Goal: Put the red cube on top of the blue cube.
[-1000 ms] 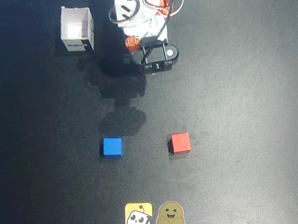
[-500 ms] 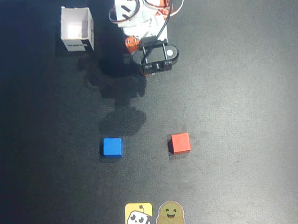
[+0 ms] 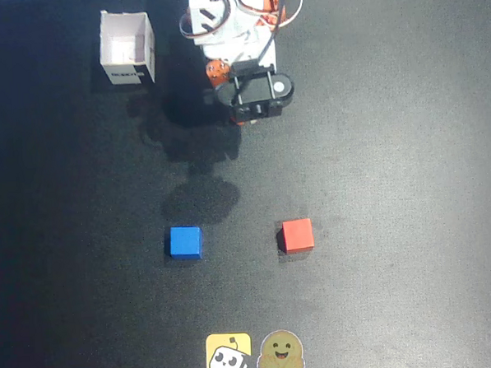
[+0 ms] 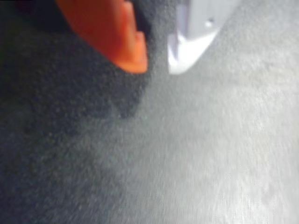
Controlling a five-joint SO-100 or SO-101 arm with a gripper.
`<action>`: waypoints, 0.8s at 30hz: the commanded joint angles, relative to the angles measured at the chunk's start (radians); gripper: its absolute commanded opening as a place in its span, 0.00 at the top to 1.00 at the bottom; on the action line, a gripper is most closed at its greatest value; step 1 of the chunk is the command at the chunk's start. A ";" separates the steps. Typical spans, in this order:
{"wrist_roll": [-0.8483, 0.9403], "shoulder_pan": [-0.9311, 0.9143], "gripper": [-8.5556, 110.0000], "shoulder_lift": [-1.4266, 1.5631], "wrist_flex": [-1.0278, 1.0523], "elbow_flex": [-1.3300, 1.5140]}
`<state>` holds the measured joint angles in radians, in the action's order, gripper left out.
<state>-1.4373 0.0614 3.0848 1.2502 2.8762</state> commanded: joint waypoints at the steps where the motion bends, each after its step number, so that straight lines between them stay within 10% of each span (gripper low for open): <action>1: -0.021 0.006 0.91 0.008 -0.026 -0.005; 24: 0.000 0.103 0.72 -0.655 -0.081 -0.632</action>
<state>-1.4235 0.1503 2.4758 1.2088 2.3363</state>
